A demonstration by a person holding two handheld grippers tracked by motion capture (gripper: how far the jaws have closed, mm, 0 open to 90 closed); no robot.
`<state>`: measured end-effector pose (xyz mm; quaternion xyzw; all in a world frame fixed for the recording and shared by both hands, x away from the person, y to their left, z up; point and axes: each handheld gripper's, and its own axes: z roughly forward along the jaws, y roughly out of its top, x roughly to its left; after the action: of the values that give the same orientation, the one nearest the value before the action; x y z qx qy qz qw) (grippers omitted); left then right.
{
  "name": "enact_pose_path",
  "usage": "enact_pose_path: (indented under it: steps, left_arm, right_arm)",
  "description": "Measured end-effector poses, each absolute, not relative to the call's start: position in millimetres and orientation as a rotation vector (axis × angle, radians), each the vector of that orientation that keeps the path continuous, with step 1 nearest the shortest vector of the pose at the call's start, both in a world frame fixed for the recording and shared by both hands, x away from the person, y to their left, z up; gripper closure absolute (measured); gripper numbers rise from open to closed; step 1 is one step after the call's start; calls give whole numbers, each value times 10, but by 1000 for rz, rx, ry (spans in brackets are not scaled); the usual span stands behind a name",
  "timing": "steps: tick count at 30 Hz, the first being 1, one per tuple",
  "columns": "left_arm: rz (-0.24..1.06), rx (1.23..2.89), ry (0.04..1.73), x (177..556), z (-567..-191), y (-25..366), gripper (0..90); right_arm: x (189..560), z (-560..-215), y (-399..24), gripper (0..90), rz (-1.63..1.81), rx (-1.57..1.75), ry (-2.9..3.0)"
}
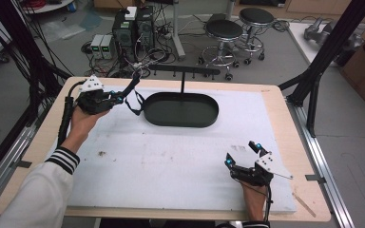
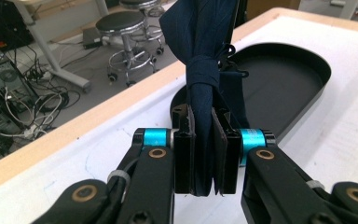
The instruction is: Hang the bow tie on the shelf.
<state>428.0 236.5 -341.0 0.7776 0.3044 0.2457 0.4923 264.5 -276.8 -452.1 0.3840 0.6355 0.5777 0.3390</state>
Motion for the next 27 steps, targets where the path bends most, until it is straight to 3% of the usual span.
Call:
enact_pose_path:
  steps: [12,27]
  left_arm:
    - [622,1863,637,4271,-3074,2078,806]
    - [643,1869,587,4351,-2958,1717,805]
  right_arm:
    - [2648,-4521,-2769,36,1507,1003,1656]
    - [2649,-4522,-2776,36,1512,1006,1648]
